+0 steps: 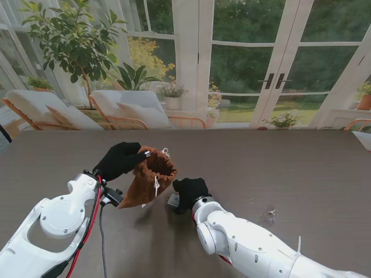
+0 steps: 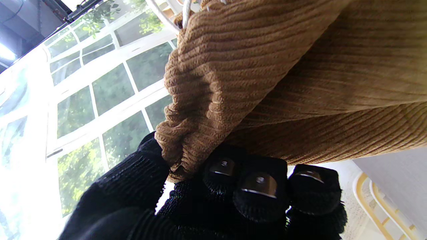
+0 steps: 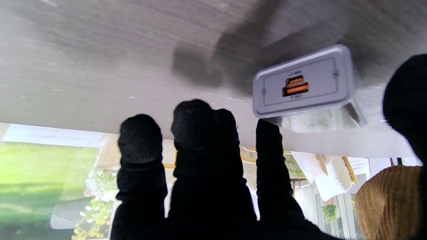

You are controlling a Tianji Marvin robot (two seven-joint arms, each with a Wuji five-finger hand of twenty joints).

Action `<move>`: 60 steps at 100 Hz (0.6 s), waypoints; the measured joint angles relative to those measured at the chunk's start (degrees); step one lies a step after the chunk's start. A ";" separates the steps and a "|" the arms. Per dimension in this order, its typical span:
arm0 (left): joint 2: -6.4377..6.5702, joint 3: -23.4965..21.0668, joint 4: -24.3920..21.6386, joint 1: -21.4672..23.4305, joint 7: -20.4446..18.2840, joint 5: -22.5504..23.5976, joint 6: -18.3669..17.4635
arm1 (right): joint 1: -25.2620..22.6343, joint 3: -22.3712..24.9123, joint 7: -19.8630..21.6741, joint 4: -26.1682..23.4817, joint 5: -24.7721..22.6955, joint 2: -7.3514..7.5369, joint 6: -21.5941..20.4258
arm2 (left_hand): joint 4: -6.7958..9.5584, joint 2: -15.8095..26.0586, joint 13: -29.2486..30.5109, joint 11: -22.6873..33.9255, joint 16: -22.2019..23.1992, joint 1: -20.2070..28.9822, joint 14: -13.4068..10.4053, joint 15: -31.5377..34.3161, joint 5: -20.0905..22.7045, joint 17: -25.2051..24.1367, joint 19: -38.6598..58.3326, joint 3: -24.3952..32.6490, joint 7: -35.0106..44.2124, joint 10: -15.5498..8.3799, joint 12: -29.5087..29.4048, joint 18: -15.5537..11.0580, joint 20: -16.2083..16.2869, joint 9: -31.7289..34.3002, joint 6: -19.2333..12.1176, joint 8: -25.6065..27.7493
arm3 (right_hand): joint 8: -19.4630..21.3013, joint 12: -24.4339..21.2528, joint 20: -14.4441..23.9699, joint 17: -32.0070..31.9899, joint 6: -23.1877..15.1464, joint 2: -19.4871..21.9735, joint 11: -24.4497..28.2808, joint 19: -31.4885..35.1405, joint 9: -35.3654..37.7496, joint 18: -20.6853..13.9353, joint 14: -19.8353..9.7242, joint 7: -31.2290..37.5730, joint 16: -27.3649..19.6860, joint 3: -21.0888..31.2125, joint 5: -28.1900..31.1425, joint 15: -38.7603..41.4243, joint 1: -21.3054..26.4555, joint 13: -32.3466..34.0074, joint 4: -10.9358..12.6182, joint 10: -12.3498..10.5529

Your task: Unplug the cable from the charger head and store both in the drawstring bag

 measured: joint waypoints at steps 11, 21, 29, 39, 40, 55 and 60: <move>0.01 -0.01 -0.12 0.16 -0.02 0.00 0.26 | 0.40 -0.72 -0.49 1.24 0.26 -0.44 -0.39 | 0.00 0.00 0.00 0.00 0.00 0.00 0.00 0.00 0.00 0.00 0.00 0.00 -0.01 0.00 0.00 0.00 0.43 0.00 0.00 0.01 | 0.02 0.01 0.00 0.00 -0.02 -0.01 -0.40 0.06 0.63 -0.02 -0.10 0.11 0.00 0.03 0.00 0.10 0.03 0.00 0.00 -0.05; 0.01 -0.01 -0.18 0.24 -0.03 -0.08 0.46 | 0.71 -1.26 -0.99 2.34 0.49 -0.83 -0.79 | 0.00 0.00 0.00 -0.01 0.00 0.00 0.00 0.00 0.00 0.00 0.00 0.00 -0.05 0.01 0.00 0.00 0.52 0.00 0.00 0.01 | 0.03 0.01 0.00 0.00 -0.34 -0.02 -0.32 0.49 1.50 -0.05 -0.46 1.01 0.00 0.08 1.99 0.50 0.80 0.64 0.00 -0.13; 0.02 -0.01 -0.23 0.28 -0.09 -0.13 0.55 | 0.86 -1.49 -1.67 3.29 0.80 -1.23 -1.13 | 0.00 0.00 0.00 -0.03 0.00 0.00 0.00 0.00 0.00 0.00 0.00 0.00 -0.08 0.01 0.00 0.00 0.53 0.00 0.00 0.01 | 0.05 0.01 0.00 0.00 -1.07 -0.03 0.24 0.98 2.97 -0.11 -0.64 1.95 0.00 -0.28 4.10 0.81 2.61 2.27 -0.16 -0.62; 0.03 -0.01 -0.25 0.32 -0.25 -0.16 0.60 | 1.03 -1.64 -2.79 4.32 1.08 -1.67 -1.96 | 0.00 0.00 -0.01 -0.04 0.00 0.00 0.00 0.00 0.00 0.00 0.00 0.00 -0.09 0.01 0.00 0.01 0.54 0.00 0.00 0.02 | 0.28 0.01 0.00 0.00 -1.67 0.59 0.30 1.52 5.93 -0.56 -1.04 2.45 0.00 -0.35 7.62 1.03 3.25 3.62 -0.56 -1.27; 0.03 -0.01 -0.25 0.33 -0.26 -0.16 0.61 | 1.05 -1.65 -2.86 4.36 1.09 -1.69 -2.04 | 0.00 0.00 -0.01 -0.04 0.00 0.00 0.00 0.00 0.00 0.00 0.00 0.00 -0.09 0.01 0.00 0.01 0.54 0.00 0.00 0.02 | 0.29 0.01 0.00 0.00 -1.71 0.60 0.30 1.52 6.57 -0.57 -1.05 2.45 0.00 -0.38 7.95 1.04 3.53 3.78 -0.58 -1.35; 0.04 0.01 -0.25 0.34 -0.34 -0.30 0.83 | 1.28 -1.79 -3.58 5.17 1.57 -2.14 -3.05 | 0.00 0.00 -0.01 -0.05 0.00 0.00 0.01 0.00 0.00 0.00 0.00 0.00 -0.11 0.01 0.00 0.01 0.54 0.00 0.01 0.02 | 1.31 0.01 0.00 0.00 -1.30 3.14 0.08 2.01 10.78 -0.62 -1.43 3.18 -0.02 -0.47 10.79 1.44 6.18 5.80 -0.60 -2.52; 0.05 0.03 -0.25 0.33 -0.37 -0.38 0.90 | 1.48 -1.88 -3.74 5.56 1.80 -2.31 -3.42 | 0.00 0.00 -0.01 -0.05 0.00 0.00 0.01 0.00 0.00 0.00 0.00 0.00 -0.11 0.01 0.00 0.01 0.55 0.00 0.01 0.02 | 1.38 -0.14 0.00 0.00 -0.88 2.94 -0.63 2.01 11.82 -0.62 -1.79 3.46 -0.06 -0.48 11.45 1.51 6.37 6.95 -0.60 -2.57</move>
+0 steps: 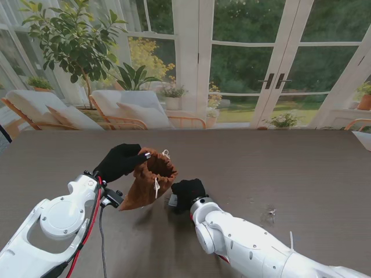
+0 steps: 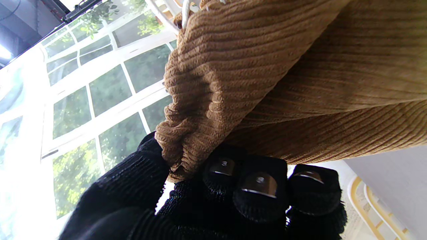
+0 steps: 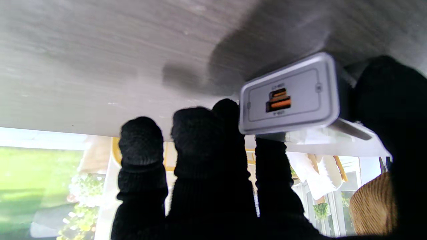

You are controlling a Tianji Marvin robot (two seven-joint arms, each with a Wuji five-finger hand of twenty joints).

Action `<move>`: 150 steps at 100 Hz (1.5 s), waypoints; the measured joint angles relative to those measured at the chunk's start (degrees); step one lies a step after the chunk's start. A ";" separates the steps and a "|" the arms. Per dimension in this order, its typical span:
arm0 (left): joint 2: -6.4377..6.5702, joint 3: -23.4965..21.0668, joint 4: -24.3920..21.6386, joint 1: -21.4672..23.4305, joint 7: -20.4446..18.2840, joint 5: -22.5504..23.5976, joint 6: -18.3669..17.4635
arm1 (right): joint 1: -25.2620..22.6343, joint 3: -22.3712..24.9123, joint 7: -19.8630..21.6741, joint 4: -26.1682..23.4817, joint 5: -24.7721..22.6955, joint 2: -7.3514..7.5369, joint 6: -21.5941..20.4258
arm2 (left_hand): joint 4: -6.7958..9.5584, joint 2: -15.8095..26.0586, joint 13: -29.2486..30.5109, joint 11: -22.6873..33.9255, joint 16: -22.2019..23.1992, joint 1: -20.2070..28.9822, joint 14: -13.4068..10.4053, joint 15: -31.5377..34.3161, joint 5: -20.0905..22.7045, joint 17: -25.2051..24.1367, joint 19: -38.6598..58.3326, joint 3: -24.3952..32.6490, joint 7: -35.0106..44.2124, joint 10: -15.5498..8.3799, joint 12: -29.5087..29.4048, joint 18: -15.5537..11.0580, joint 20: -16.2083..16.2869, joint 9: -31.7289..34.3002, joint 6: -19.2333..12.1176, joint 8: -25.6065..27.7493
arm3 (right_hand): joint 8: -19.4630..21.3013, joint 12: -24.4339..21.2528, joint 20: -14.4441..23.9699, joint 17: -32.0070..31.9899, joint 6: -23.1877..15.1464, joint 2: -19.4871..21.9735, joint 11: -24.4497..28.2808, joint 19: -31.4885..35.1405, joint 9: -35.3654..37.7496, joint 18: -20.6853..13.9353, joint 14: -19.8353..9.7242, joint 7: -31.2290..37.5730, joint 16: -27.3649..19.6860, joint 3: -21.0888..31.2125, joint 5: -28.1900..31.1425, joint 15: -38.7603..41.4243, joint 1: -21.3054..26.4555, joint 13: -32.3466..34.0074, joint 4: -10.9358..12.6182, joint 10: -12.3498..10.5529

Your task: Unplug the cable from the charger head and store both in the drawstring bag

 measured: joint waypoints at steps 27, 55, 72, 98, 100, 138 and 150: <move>0.01 0.04 0.05 -0.14 -0.15 -0.24 0.06 | 1.06 -0.43 -0.91 2.02 0.70 -0.77 -1.87 | 0.00 0.00 0.00 -0.06 0.00 0.00 0.00 0.00 0.00 0.00 0.00 0.00 -0.08 0.01 0.00 0.00 0.00 0.00 0.01 0.00 | -7.03 -1.62 -0.07 0.00 1.97 -1.91 -3.17 0.06 5.78 -0.80 -0.90 3.75 0.02 -0.12 3.86 -0.09 0.99 3.85 -6.02 0.00; 0.02 0.07 0.12 -0.25 -0.32 -0.52 0.06 | 2.02 -0.64 -2.78 4.84 1.65 -1.44 -5.71 | 0.00 0.00 -0.01 -0.09 0.00 0.00 0.02 0.00 0.00 0.00 0.00 0.00 -0.12 0.02 0.00 0.00 0.01 0.00 0.02 0.01 | -13.30 -1.50 -0.13 0.00 5.08 -3.77 -4.30 0.08 11.20 -1.52 -1.41 8.32 1.57 -0.17 7.18 4.16 1.03 5.41 -9.79 0.00; 0.01 0.07 0.11 -0.25 -0.29 -0.72 0.41 | 2.58 -1.18 -2.78 5.39 1.34 -1.13 -7.62 | 0.00 0.00 -0.01 -0.10 0.00 0.00 0.02 0.00 0.00 0.00 0.00 0.00 -0.15 0.04 0.00 0.00 0.01 0.00 0.03 0.01 | -10.83 1.90 -0.13 0.00 9.28 -0.47 -4.35 0.09 11.23 -2.17 -1.41 9.72 1.58 -0.10 7.17 4.23 0.78 5.45 -12.11 0.08; 0.00 0.07 0.11 -0.28 -0.30 -0.92 0.64 | 0.52 1.96 2.43 0.00 -1.22 2.41 -9.31 | 0.00 0.00 -0.01 -0.19 0.00 0.00 0.03 0.00 0.00 0.00 0.00 0.00 -0.21 0.07 0.00 0.00 0.01 0.00 0.05 0.01 | -6.66 5.04 -0.14 0.00 12.63 4.55 -3.38 0.09 8.99 -2.29 -1.38 13.72 1.48 -0.23 2.31 4.24 0.88 4.72 -12.24 1.41; 0.00 0.07 0.11 -0.28 -0.30 -0.92 0.67 | 0.18 2.36 2.60 -0.56 -1.38 2.79 -9.38 | 0.00 0.00 -0.01 -0.20 0.00 0.00 0.03 0.00 0.00 0.00 0.00 0.00 -0.23 0.07 0.00 0.00 0.01 0.00 0.06 0.01 | -6.65 5.04 -0.14 0.00 12.64 4.55 -3.36 0.10 8.99 -2.31 -1.38 13.75 1.47 -0.23 2.31 4.24 0.88 4.72 -12.24 1.41; 0.03 0.49 0.56 -0.91 -0.65 -0.76 1.74 | -5.33 13.52 9.90 -13.30 -3.57 7.41 -8.13 | 0.00 0.00 -0.02 -0.26 0.00 0.00 0.06 0.00 0.00 0.00 0.00 0.00 -0.26 0.10 0.00 0.01 0.01 0.00 0.07 0.01 | -6.60 5.05 -0.14 0.00 12.89 4.56 -3.31 0.10 8.96 -2.89 -1.38 14.84 1.46 -0.23 1.75 4.27 0.93 4.72 -12.24 1.59; 0.04 0.93 1.15 -1.49 -0.74 -0.85 1.90 | -6.24 16.81 13.11 -17.33 -5.42 8.27 -6.67 | 0.00 0.00 -0.02 -0.27 0.00 0.00 0.06 0.00 0.00 0.00 0.00 0.00 -0.26 0.10 0.00 0.01 0.01 0.00 0.08 0.01 | -6.60 5.05 -0.14 0.00 12.97 4.56 -3.31 0.10 8.96 -2.90 -1.38 14.85 1.46 -0.23 1.75 4.30 1.01 4.72 -12.24 1.67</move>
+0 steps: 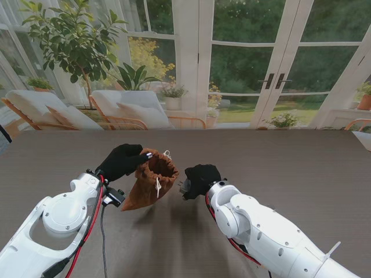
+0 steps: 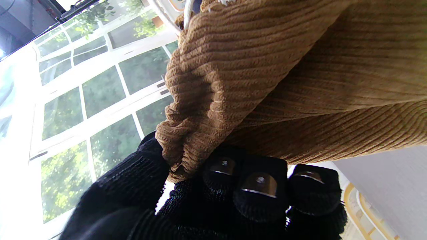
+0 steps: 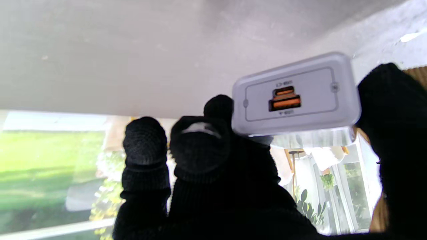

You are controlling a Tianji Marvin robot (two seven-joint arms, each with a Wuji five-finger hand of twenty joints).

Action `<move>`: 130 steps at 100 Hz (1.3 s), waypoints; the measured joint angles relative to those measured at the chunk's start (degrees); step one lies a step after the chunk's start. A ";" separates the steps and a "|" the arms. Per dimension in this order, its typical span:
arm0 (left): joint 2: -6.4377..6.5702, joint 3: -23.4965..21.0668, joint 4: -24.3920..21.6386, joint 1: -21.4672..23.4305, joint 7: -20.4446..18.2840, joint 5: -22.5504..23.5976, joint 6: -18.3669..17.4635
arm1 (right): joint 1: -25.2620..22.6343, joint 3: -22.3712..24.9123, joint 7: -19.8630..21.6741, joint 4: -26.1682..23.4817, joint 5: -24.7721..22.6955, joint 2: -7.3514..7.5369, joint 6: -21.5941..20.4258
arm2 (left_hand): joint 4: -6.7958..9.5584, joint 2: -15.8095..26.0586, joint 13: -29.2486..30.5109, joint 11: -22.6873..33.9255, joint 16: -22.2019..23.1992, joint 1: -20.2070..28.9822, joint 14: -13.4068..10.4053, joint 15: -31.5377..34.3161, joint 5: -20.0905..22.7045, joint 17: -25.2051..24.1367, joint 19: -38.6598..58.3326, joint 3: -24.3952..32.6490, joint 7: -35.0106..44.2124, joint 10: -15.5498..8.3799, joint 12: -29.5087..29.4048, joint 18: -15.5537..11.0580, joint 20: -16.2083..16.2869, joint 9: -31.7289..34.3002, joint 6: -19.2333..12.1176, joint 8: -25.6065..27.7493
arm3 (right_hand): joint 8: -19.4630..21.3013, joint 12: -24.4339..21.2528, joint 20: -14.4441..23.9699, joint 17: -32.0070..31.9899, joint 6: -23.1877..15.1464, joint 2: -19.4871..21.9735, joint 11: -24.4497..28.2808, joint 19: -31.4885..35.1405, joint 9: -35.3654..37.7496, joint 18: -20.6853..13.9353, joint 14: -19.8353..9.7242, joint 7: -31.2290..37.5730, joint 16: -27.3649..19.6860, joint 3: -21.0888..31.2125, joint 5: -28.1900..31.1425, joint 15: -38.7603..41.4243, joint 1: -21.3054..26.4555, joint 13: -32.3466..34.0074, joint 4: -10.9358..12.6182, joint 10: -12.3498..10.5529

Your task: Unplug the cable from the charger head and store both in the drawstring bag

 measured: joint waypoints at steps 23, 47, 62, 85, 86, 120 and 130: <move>0.02 1.14 1.63 -1.58 -0.58 -0.47 0.01 | -1.60 5.48 3.32 -8.11 -2.86 1.44 2.56 | 0.00 0.00 0.00 -0.04 0.00 0.00 0.00 0.00 0.00 0.00 0.00 0.00 -0.03 0.00 0.00 0.00 0.00 0.00 0.00 0.00 | 0.00 0.00 0.00 0.00 0.56 0.00 0.01 0.00 0.00 0.00 0.37 0.01 0.00 0.00 0.00 0.20 0.40 0.00 0.00 0.49; 0.02 2.43 3.40 -3.24 -1.01 -1.07 0.02 | -2.35 8.16 4.89 -13.16 -5.49 1.93 4.37 | 0.00 0.00 -0.01 -0.07 0.00 0.00 0.00 0.00 0.00 0.00 0.00 0.00 -0.06 0.01 0.00 0.00 0.00 0.00 0.01 0.00 | 0.00 0.00 0.00 0.00 0.59 0.00 0.01 0.00 0.00 0.00 0.56 0.01 0.00 0.00 0.00 0.28 0.45 0.00 0.00 0.57; 0.02 3.26 4.59 -4.35 -1.49 -1.53 0.01 | -3.01 9.33 4.67 -14.91 -5.45 1.92 5.00 | 0.00 0.00 -0.01 -0.09 0.00 0.00 0.01 0.00 0.00 0.00 0.00 0.00 -0.07 0.02 0.00 0.00 0.00 0.00 0.02 0.00 | 0.00 0.00 0.00 0.00 0.60 0.00 0.01 0.00 0.00 0.00 0.60 0.01 0.00 0.00 0.00 0.29 0.47 0.00 0.00 0.58; 0.00 4.36 6.13 -5.71 -1.79 -2.29 -0.14 | -4.16 10.46 2.80 -17.07 -5.71 1.80 5.28 | 0.00 0.00 -0.01 -0.11 0.00 0.00 0.01 0.00 0.00 0.00 0.00 0.00 -0.08 0.03 0.00 0.00 0.00 0.00 0.04 0.00 | 0.00 0.00 0.00 0.00 0.60 0.00 0.01 0.00 0.00 0.00 0.62 0.01 0.00 0.00 0.00 0.29 0.47 0.00 0.00 0.60; 0.00 4.40 6.19 -5.76 -1.79 -2.33 -0.15 | -4.24 10.51 2.60 -17.17 -5.69 1.78 5.27 | 0.00 0.00 -0.01 -0.11 0.00 0.00 0.01 0.00 0.00 0.00 0.00 0.00 -0.09 0.03 0.00 0.00 0.00 0.00 0.04 0.00 | 0.00 0.00 0.00 0.00 0.60 0.00 0.01 0.00 0.00 0.00 0.62 0.01 0.00 0.00 0.00 0.29 0.48 0.00 0.00 0.60; -0.06 5.79 7.65 -7.42 -2.05 -3.45 -0.94 | -6.57 9.98 -4.89 -18.70 -2.51 0.61 4.70 | 0.00 0.00 -0.02 -0.14 0.00 0.01 0.02 0.00 0.00 0.00 0.00 0.00 -0.11 0.04 0.00 0.00 0.00 0.00 0.06 0.01 | 0.00 0.00 0.00 0.00 0.60 0.00 0.01 0.00 0.00 0.00 0.70 0.01 0.00 0.00 0.00 0.29 0.48 0.00 0.01 0.64; -0.08 5.94 7.75 -7.61 -2.15 -3.65 -1.21 | -6.90 9.25 -6.79 -18.49 -0.94 -0.04 4.73 | 0.00 0.00 -0.02 -0.14 0.00 0.01 0.02 0.00 0.00 0.00 0.00 0.00 -0.11 0.04 0.00 0.00 0.00 0.00 0.06 0.01 | 0.00 -0.20 0.00 0.00 0.60 0.00 0.01 0.00 0.00 0.44 0.91 0.01 -0.02 0.00 0.01 0.13 0.49 0.00 0.01 0.67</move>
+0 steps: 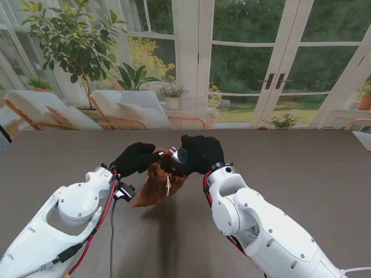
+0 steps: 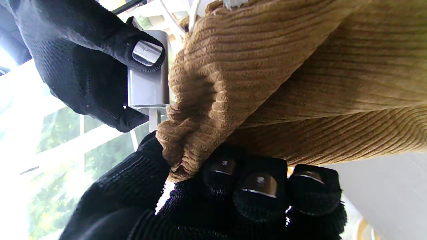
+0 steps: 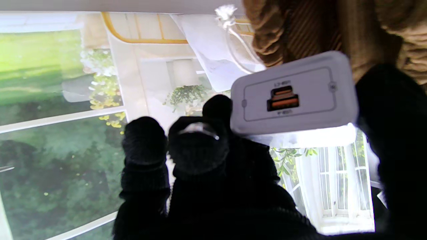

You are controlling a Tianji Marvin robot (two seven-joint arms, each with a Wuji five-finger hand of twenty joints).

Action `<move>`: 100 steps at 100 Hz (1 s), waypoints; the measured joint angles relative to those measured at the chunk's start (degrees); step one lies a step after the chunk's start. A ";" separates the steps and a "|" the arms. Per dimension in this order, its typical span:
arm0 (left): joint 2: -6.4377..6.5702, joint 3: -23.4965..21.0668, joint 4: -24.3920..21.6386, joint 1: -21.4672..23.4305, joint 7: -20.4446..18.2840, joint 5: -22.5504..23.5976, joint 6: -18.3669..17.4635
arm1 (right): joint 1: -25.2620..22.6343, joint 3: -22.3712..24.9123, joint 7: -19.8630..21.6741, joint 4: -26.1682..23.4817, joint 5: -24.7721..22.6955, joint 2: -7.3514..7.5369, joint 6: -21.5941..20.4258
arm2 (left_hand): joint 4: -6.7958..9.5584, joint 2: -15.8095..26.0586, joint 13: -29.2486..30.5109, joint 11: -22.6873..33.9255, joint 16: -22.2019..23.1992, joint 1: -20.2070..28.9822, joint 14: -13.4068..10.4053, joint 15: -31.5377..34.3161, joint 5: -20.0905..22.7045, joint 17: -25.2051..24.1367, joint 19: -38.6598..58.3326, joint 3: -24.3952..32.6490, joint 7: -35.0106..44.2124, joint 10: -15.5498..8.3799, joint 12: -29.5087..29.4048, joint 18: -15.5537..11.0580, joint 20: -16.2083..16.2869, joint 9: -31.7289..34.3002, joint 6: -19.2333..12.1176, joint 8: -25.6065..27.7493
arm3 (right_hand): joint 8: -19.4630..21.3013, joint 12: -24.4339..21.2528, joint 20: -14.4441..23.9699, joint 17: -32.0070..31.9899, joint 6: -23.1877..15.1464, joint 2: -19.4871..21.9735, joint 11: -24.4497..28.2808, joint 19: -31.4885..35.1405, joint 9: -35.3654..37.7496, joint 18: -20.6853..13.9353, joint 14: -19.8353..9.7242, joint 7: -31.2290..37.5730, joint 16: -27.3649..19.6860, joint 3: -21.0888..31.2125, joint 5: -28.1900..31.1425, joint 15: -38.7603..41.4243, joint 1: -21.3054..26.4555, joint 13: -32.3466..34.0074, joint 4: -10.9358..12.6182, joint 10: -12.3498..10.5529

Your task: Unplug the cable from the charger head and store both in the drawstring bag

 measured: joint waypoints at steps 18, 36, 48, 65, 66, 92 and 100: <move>-0.05 0.10 0.43 -0.38 -0.13 -0.52 -0.62 | -1.08 -0.68 -2.84 0.44 0.82 -0.98 -0.03 | 0.00 0.00 0.00 0.00 0.00 0.01 0.01 0.00 0.00 0.00 0.00 -0.06 0.00 0.00 0.00 0.00 0.01 0.00 0.01 0.00 | 0.00 -1.40 0.00 0.00 0.00 0.00 -0.14 0.00 0.00 1.38 0.44 0.00 -0.87 0.00 0.05 -2.26 0.11 0.00 0.01 0.01; -0.08 0.23 0.95 -0.64 -0.13 -1.19 -1.33 | -1.55 -1.76 -5.09 1.24 1.83 -1.66 0.46 | 0.00 0.00 0.00 -0.01 0.00 0.02 0.01 0.00 0.00 0.00 0.00 -0.10 -0.01 0.01 0.00 0.00 0.01 0.00 0.01 0.00 | 0.00 -2.46 0.00 0.00 0.00 0.00 -0.68 -0.58 0.04 2.26 0.84 -0.82 -1.66 0.00 0.62 -5.49 0.29 -0.01 0.01 0.04; -0.08 0.23 1.05 -0.68 -0.57 -1.62 -1.67 | -1.53 -2.50 -6.63 2.32 2.76 -2.22 0.95 | 0.00 0.00 0.00 -0.02 0.00 0.02 0.01 -0.01 0.00 0.00 0.00 -0.12 -0.01 0.01 0.00 0.01 0.01 0.00 0.01 0.00 | 0.00 -2.65 0.00 0.00 0.00 -0.01 -1.37 -0.86 0.04 2.84 1.11 -1.34 -1.71 -0.03 0.65 -5.93 0.57 -0.01 0.01 0.16; 0.02 0.21 0.58 -0.55 -1.41 -1.79 -1.64 | -1.26 -3.39 -7.39 3.75 3.94 -2.92 1.32 | 0.00 0.00 0.00 -0.02 0.00 0.02 0.02 0.00 0.00 0.00 0.00 -0.14 -0.01 0.02 0.00 0.05 0.01 0.00 0.03 0.01 | 0.00 -2.69 0.00 0.00 -0.01 -0.03 -1.48 -0.86 0.05 2.93 1.16 -2.15 -1.71 -0.03 1.18 -6.20 0.62 -0.02 0.01 0.21; 0.03 0.21 0.53 -0.54 -1.43 -1.78 -1.64 | -1.25 -3.41 -7.38 3.80 3.99 -2.94 1.34 | 0.00 0.00 0.00 -0.02 0.00 0.02 0.02 -0.01 0.00 0.00 0.00 -0.14 -0.01 0.02 0.00 0.05 0.01 0.00 0.03 0.01 | 0.00 -2.70 0.00 0.00 -0.01 -0.02 -1.48 -0.86 0.05 2.93 1.16 -2.16 -1.71 -0.03 1.18 -6.27 0.63 -0.02 0.01 0.22; 0.40 0.22 -0.15 -0.55 -3.12 -0.96 -1.71 | -1.07 -3.30 -4.70 3.78 4.12 -2.74 1.30 | 0.00 0.00 -0.01 -0.04 0.00 0.03 0.03 -0.01 0.00 0.00 0.00 -0.24 -0.08 0.04 0.00 0.07 0.01 0.00 0.06 0.01 | 0.00 -2.71 0.00 0.00 -0.01 -0.02 -1.51 -0.88 0.05 2.94 1.19 -2.17 -1.55 -0.04 1.19 -6.29 0.70 -0.02 0.01 0.33; 0.57 0.24 -0.15 -0.65 -3.72 -0.81 -1.79 | -1.02 -3.28 -3.74 3.45 4.19 -2.51 1.40 | 0.00 0.00 -0.01 -0.05 0.00 0.03 0.03 -0.01 0.00 0.00 0.00 -0.24 -0.11 0.04 0.00 0.08 0.01 0.00 0.06 0.01 | 0.00 -2.71 0.01 0.00 -0.01 -0.03 -1.51 -0.88 0.05 2.95 1.20 -2.17 -1.33 -0.04 1.20 -5.89 0.70 -0.02 0.01 0.37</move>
